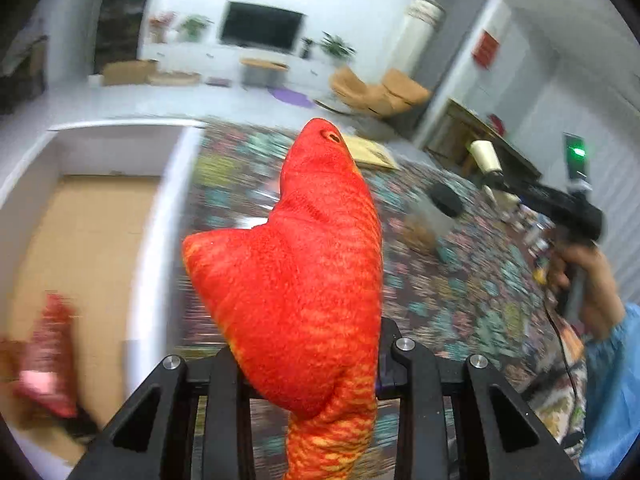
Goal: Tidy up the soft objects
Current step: 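Carry both items over the white box and open both tools to drop them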
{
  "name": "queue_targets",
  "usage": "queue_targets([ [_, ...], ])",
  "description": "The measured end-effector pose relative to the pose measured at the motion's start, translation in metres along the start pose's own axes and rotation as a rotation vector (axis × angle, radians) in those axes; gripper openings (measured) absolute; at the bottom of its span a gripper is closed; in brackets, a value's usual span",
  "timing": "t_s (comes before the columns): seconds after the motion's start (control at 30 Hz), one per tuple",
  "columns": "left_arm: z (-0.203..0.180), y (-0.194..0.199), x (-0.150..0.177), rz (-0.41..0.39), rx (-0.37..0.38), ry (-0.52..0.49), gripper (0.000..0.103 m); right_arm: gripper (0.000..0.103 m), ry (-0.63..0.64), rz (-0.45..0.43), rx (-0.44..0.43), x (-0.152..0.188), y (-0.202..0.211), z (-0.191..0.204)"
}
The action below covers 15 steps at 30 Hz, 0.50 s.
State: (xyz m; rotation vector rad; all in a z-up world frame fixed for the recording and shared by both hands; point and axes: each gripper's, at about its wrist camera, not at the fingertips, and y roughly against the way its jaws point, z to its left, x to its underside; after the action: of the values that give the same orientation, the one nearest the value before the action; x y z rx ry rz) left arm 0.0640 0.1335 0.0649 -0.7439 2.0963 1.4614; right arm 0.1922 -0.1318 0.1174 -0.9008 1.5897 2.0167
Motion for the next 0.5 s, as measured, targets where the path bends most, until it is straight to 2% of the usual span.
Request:
queue_targets([
  [0.13,0.062,0.047,0.008,-0.038,-0.160,0.047,0.031,0.041,0.089,0.056,-0.239,0.028,0.006,0.120],
  [0.27,0.113,0.077,0.023,-0.038,-0.333,0.064,0.033,0.042,0.121,0.153,-0.494,0.061,0.000,0.234],
  [0.3,0.126,0.080,0.028,-0.029,-0.379,0.073,0.038,0.047,0.117,0.173,-0.533,0.067,-0.002,0.251],
  [0.33,0.136,0.082,0.032,-0.019,-0.410,0.084,0.052,0.053,0.107,0.192,-0.573,0.073,-0.005,0.268],
  [0.37,0.146,0.082,0.036,-0.008,-0.431,0.104,0.078,0.078,0.100,0.214,-0.612,0.078,-0.011,0.282],
  [0.4,0.152,0.081,0.040,-0.006,-0.441,0.120,0.088,0.085,0.100,0.232,-0.632,0.082,-0.016,0.292],
  [0.43,0.155,0.082,0.046,-0.016,-0.454,0.134,0.096,0.084,0.101,0.239,-0.624,0.085,-0.021,0.296],
  [0.5,0.156,0.081,0.052,-0.031,-0.467,0.136,0.096,0.084,0.093,0.225,-0.590,0.093,-0.026,0.286],
])
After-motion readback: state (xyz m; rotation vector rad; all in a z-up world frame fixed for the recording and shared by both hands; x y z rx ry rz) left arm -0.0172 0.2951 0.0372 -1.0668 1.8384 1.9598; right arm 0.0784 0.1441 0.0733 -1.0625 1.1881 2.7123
